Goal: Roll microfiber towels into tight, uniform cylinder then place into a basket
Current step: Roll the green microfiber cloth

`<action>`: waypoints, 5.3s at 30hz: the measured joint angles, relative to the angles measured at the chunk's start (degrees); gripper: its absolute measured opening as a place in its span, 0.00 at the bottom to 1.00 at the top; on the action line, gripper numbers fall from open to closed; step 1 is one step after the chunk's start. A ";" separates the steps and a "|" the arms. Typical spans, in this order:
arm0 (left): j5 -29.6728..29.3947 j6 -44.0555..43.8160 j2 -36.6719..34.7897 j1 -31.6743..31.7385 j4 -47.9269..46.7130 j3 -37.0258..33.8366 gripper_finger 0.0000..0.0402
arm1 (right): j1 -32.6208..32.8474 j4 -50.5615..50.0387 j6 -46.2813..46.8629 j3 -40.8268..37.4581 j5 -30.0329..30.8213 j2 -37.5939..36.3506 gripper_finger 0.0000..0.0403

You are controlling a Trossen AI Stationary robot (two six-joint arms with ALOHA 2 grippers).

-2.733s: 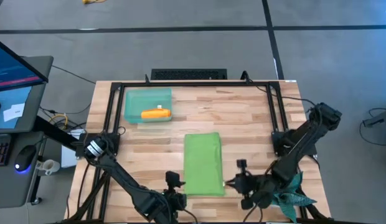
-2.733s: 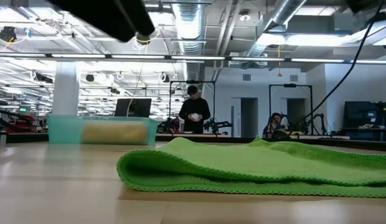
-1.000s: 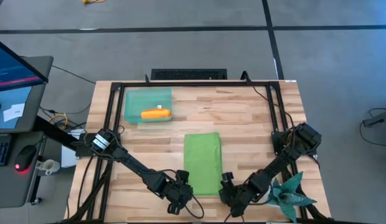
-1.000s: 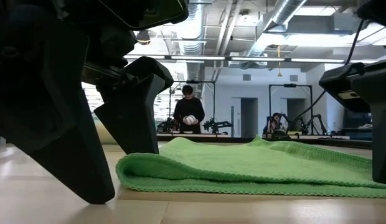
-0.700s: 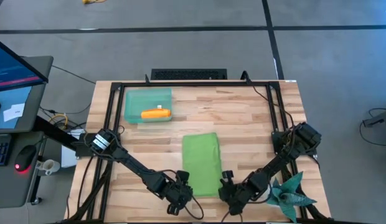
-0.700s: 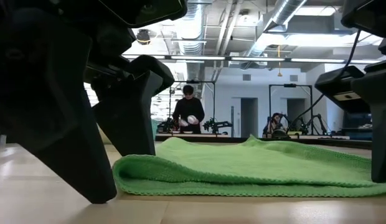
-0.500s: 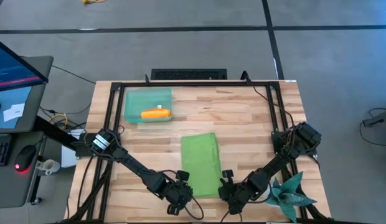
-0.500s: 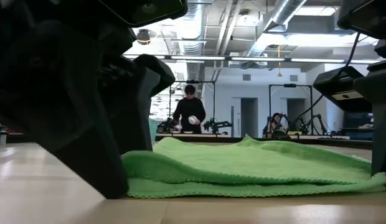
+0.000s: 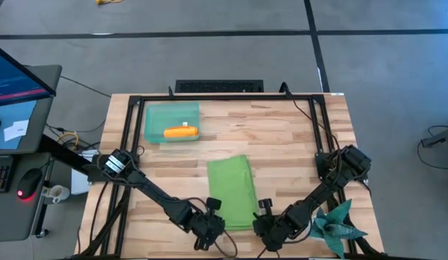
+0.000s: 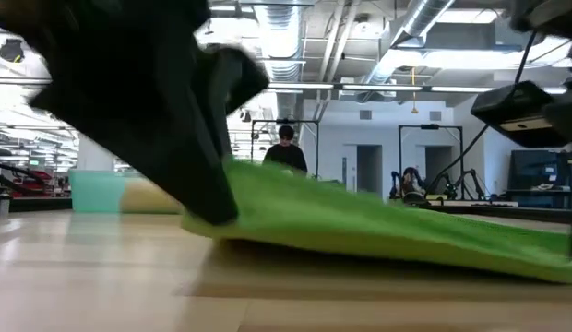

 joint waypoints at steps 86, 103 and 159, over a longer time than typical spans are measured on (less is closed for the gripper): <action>-13.24 -8.05 -0.27 12.48 -32.08 10.32 0.29 | -12.32 -31.78 18.58 8.12 13.66 -0.39 0.03; -9.15 -2.25 -0.25 10.26 -22.45 10.32 0.29 | -15.48 -34.16 17.10 8.35 16.66 -0.39 0.41; -9.56 -16.11 -0.36 15.83 -14.19 2.97 0.28 | -20.93 6.21 2.48 -17.92 -5.82 -25.70 0.36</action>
